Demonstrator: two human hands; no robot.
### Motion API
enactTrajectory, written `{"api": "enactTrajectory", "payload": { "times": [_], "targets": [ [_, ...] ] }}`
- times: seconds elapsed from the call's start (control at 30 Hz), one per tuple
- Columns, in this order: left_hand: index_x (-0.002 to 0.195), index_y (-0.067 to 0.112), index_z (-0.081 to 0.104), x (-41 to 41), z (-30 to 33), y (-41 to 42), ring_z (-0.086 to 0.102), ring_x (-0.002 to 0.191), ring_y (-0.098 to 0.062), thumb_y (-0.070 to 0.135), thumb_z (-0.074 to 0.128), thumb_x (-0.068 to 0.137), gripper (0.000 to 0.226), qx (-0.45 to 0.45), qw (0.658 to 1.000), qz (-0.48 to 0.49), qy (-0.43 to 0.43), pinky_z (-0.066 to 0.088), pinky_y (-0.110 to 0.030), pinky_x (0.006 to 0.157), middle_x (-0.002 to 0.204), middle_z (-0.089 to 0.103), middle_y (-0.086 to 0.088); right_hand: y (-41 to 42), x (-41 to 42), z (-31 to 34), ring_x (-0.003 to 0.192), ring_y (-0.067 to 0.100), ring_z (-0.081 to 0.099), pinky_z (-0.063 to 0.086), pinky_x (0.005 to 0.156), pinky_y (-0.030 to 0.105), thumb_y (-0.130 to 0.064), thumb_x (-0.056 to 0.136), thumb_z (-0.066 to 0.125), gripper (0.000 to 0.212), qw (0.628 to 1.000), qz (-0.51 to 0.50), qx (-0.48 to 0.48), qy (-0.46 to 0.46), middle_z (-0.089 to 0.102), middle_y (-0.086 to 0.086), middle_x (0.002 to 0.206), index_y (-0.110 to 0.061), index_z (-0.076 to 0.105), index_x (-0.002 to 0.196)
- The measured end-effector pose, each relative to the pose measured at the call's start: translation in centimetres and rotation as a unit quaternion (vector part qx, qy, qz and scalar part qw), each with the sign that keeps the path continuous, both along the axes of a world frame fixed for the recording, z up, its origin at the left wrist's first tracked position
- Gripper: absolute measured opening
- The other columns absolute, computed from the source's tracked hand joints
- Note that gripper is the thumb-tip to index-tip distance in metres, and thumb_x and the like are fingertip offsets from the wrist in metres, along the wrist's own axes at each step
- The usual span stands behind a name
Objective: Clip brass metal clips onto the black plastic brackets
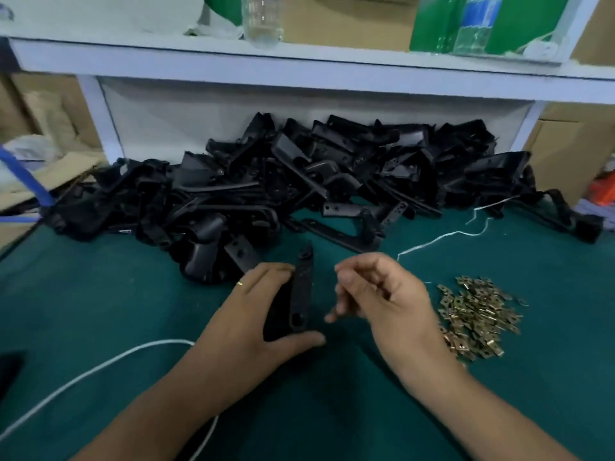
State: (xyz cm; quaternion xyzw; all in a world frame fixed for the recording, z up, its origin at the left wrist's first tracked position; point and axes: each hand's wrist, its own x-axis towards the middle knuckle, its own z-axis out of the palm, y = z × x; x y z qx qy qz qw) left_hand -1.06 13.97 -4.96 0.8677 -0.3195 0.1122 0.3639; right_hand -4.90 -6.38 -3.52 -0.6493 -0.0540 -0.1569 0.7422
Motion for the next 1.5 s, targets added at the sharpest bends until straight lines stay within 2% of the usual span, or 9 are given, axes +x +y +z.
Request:
{"api": "enactTrajectory", "payload": {
  "times": [0.13,0.23,0.37,0.6,0.77,0.93,1.03,1.37,1.5],
  "targets": [
    [0.133,0.030,0.044,-0.2,0.3,-0.6,0.039,0.127,0.006,0.076,0.065,0.073,0.079,0.040,0.994,0.031,-0.094,0.021,-0.005,0.111,0.135,0.040,0.024,0.3,0.3,-0.2,0.061,0.023,0.066,0.061,0.061,0.037,-0.029,0.084,0.073,0.020,0.999,0.011,0.043,0.029,0.071,0.012,0.076,-0.010,0.077,0.088],
    [0.135,0.022,0.049,-0.3,0.6,-1.0,0.046,0.130,-0.008,0.070,0.069,0.072,0.081,0.088,0.987,0.028,-0.133,0.031,-0.017,0.112,0.140,0.047,0.013,0.0,0.4,-0.3,0.063,0.024,0.072,0.061,0.061,0.032,-0.032,0.081,0.075,0.021,0.995,0.003,0.083,0.051,0.075,0.017,0.078,-0.012,0.080,0.086],
    [0.137,0.018,0.054,-0.4,0.6,-1.6,0.048,0.132,-0.011,0.070,0.069,0.072,0.085,0.131,0.980,0.021,-0.152,0.041,-0.029,0.112,0.141,0.053,0.008,-0.2,0.8,-0.6,0.054,0.022,0.068,0.060,0.053,0.031,-0.030,0.082,0.075,0.023,0.993,-0.015,0.095,0.068,0.071,0.017,0.071,-0.006,0.075,0.082],
    [0.130,0.017,0.058,0.0,0.2,-1.3,0.048,0.127,-0.011,0.068,0.074,0.067,0.083,0.126,0.982,0.040,-0.138,0.035,-0.022,0.108,0.134,0.056,0.009,-0.5,1.0,-1.0,0.076,0.022,0.076,0.061,0.069,0.026,-0.004,0.097,0.066,0.011,0.998,0.001,0.041,0.048,0.078,0.012,0.087,-0.006,0.077,0.097],
    [0.130,0.016,0.059,0.2,0.2,-0.9,0.049,0.127,-0.012,0.058,0.079,0.066,0.080,0.112,0.982,0.035,-0.148,0.037,-0.025,0.107,0.134,0.056,0.007,-0.2,0.7,-0.7,0.085,0.028,0.078,0.061,0.074,0.028,-0.021,0.086,0.070,0.018,0.993,0.077,0.055,0.076,0.079,0.018,0.096,-0.011,0.081,0.097],
    [0.134,0.018,0.055,0.5,0.0,-0.7,0.046,0.131,-0.009,0.057,0.080,0.068,0.081,0.087,0.985,0.015,-0.149,0.033,-0.021,0.112,0.138,0.050,0.012,-0.8,0.8,-0.3,0.083,0.036,0.077,0.063,0.073,0.039,-0.019,0.086,0.074,0.020,0.987,0.095,0.096,0.084,0.077,0.026,0.099,-0.005,0.080,0.100],
    [0.135,0.019,0.055,0.5,0.0,-0.7,0.045,0.132,-0.008,0.059,0.079,0.068,0.082,0.083,0.987,0.013,-0.140,0.028,-0.015,0.113,0.139,0.051,0.011,-1.1,0.7,-0.1,0.084,0.037,0.078,0.063,0.072,0.038,-0.016,0.088,0.073,0.019,0.985,0.109,0.101,0.084,0.076,0.027,0.101,-0.003,0.080,0.101],
    [0.136,0.016,0.055,0.1,0.2,-0.6,0.047,0.132,-0.013,0.060,0.075,0.070,0.082,0.125,0.983,0.011,-0.134,0.031,-0.022,0.113,0.139,0.054,0.006,-0.6,0.6,-0.2,0.078,0.030,0.078,0.063,0.068,0.030,-0.015,0.084,0.073,0.017,0.993,0.055,0.046,0.092,0.077,0.023,0.091,-0.003,0.079,0.093],
    [0.139,0.017,0.054,-0.2,0.2,-0.7,0.045,0.134,-0.009,0.063,0.073,0.073,0.083,0.116,0.986,-0.004,-0.120,0.028,-0.017,0.115,0.142,0.052,0.008,-1.2,0.4,0.3,0.082,0.029,0.078,0.064,0.072,0.033,-0.018,0.084,0.075,0.017,0.989,0.101,0.052,0.097,0.078,0.022,0.095,-0.009,0.083,0.095]
  ]
}}
